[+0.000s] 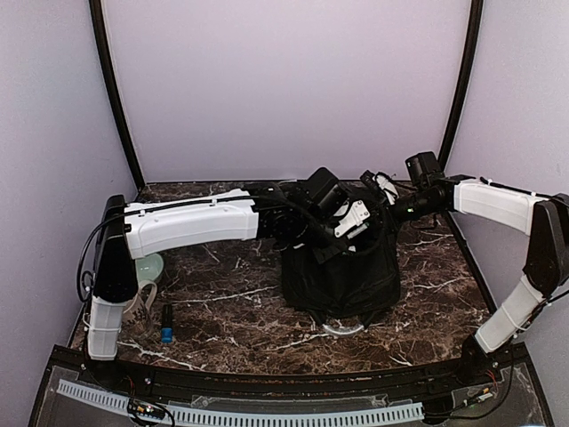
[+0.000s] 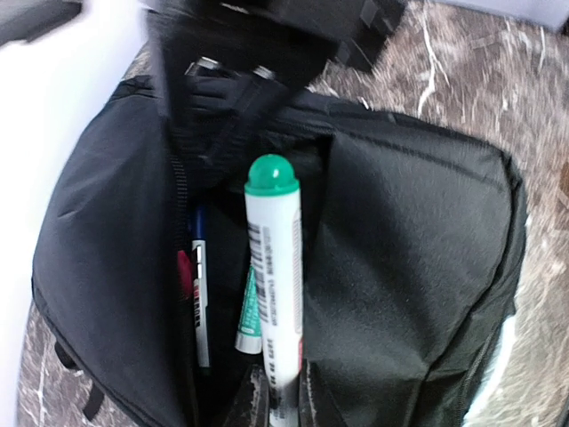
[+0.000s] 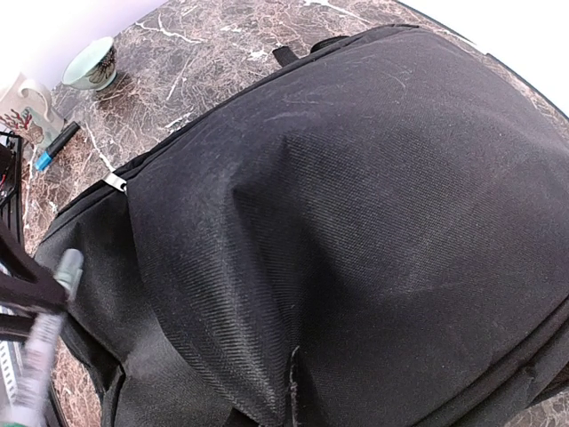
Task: Pack the student bag
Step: Place the stationery in the student bag.
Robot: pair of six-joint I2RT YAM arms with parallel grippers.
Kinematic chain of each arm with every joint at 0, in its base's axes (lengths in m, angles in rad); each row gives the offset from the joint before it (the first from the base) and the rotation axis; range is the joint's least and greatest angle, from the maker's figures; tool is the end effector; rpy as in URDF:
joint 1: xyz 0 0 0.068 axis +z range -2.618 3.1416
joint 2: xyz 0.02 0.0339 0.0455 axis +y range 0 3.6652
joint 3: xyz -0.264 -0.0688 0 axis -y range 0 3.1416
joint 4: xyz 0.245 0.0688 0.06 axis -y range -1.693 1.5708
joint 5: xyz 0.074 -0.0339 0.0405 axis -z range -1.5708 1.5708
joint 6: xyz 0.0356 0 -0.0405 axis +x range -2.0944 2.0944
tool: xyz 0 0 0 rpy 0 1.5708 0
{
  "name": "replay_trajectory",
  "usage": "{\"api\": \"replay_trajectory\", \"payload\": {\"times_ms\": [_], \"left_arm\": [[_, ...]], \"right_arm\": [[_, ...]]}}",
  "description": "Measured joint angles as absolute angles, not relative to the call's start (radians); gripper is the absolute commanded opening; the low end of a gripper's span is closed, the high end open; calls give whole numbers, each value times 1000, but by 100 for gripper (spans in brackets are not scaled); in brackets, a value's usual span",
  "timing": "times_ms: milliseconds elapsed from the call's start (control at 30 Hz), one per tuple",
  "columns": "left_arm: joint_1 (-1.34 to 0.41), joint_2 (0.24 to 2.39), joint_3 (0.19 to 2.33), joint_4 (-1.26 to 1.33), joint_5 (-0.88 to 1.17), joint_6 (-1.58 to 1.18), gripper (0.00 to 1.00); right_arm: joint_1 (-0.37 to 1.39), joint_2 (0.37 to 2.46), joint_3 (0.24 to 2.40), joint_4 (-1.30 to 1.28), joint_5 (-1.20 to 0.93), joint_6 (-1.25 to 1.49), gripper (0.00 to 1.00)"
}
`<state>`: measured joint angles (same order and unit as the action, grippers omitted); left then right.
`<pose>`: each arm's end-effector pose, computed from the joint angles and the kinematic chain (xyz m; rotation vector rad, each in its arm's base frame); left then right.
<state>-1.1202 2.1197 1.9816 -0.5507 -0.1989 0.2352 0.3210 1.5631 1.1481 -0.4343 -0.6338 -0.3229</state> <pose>0.2209 -0.4405 0.2952 1.3301 1.8218 -0.2522 0.3105 0.1254 0.2565 -1.0059 2.1090 0.7597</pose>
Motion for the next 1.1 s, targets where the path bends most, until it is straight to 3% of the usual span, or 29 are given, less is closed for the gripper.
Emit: {"api": "replay_trajectory", "payload": {"times_ms": [633, 1100], "left_arm": [[-1126, 2359, 2050, -459, -208, 559, 0], [-1099, 2517, 2196, -311, -454, 724, 2]], "right_arm": [[322, 1563, 1148, -445, -628, -320, 0], [319, 1563, 1148, -439, -627, -327, 0]]}}
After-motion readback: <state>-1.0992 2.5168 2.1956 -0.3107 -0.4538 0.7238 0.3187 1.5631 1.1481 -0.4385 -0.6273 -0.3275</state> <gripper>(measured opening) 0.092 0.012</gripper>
